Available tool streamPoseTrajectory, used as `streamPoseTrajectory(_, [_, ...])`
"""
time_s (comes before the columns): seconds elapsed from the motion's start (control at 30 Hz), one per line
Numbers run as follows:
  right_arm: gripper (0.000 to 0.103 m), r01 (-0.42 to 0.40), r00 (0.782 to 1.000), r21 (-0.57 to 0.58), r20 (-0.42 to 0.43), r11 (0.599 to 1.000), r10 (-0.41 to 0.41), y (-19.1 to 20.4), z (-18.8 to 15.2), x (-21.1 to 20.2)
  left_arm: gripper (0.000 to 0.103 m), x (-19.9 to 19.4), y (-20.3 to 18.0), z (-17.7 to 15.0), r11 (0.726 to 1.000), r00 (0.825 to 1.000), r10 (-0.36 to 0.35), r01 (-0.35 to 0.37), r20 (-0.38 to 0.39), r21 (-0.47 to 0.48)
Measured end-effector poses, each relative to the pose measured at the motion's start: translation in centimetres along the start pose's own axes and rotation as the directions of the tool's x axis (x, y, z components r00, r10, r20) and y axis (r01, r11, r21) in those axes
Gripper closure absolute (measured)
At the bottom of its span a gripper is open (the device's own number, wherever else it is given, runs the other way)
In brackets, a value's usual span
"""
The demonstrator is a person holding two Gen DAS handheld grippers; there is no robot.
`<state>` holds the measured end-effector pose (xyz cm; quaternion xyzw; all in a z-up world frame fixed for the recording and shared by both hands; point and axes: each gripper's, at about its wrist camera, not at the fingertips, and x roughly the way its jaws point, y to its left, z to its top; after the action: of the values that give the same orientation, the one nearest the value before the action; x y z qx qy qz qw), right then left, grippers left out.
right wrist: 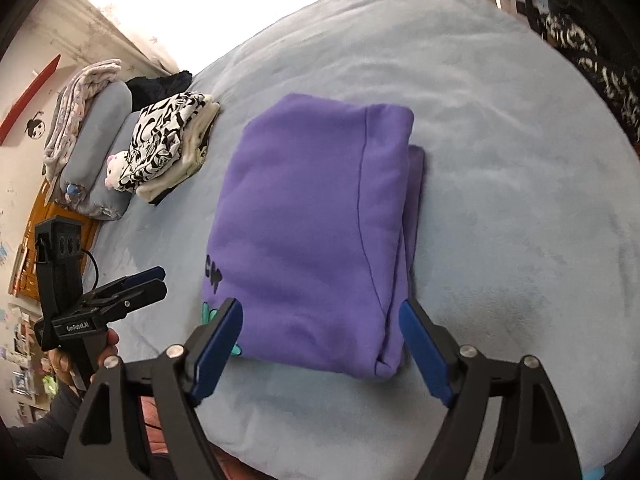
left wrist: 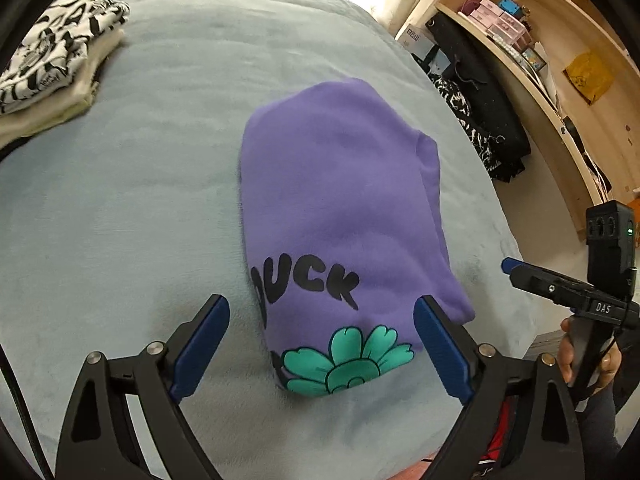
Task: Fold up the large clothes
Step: 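Grasp the folded hoodie from both sides with both grippers and lift it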
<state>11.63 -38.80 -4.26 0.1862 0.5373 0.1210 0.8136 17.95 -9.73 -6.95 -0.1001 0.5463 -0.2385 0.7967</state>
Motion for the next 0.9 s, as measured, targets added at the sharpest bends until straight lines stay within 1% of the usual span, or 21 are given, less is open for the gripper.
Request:
streamPoseTrajectory(0.17, [0.022,-0.044,0.999,0.072,-0.022,0.996,0.046,-2.4,0.9,1.5,0.011,2.1,0.1,0.6,1.000,0.999,-0.019,0.019,-0.031,-0.004])
streamPoseTrajectory(0.43, [0.022,-0.077,0.995,0.140,-0.048,0.987,0.085,-5.7,1.6,3.6,0.011,5.5,1.1,1.2,0.998,0.996,-0.049,0.047,-0.076,-0.039])
streamPoseTrajectory(0.6, [0.022,-0.095,0.992,0.167,-0.063,0.981,0.107,-7.2,1.8,5.1,0.011,7.1,1.5,1.2,0.998,0.993,-0.059,0.056,-0.100,-0.033])
streamPoseTrajectory(0.77, [0.022,-0.122,0.988,0.179,-0.076,0.976,0.137,-8.5,1.9,6.9,0.003,8.0,1.5,1.3,0.997,0.992,-0.079,0.078,-0.095,-0.018])
streamPoseTrajectory(0.9, [0.022,-0.170,0.976,0.185,-0.100,0.968,0.191,-9.1,2.2,8.8,0.000,8.7,1.7,1.5,0.995,0.990,-0.104,0.104,-0.095,-0.007])
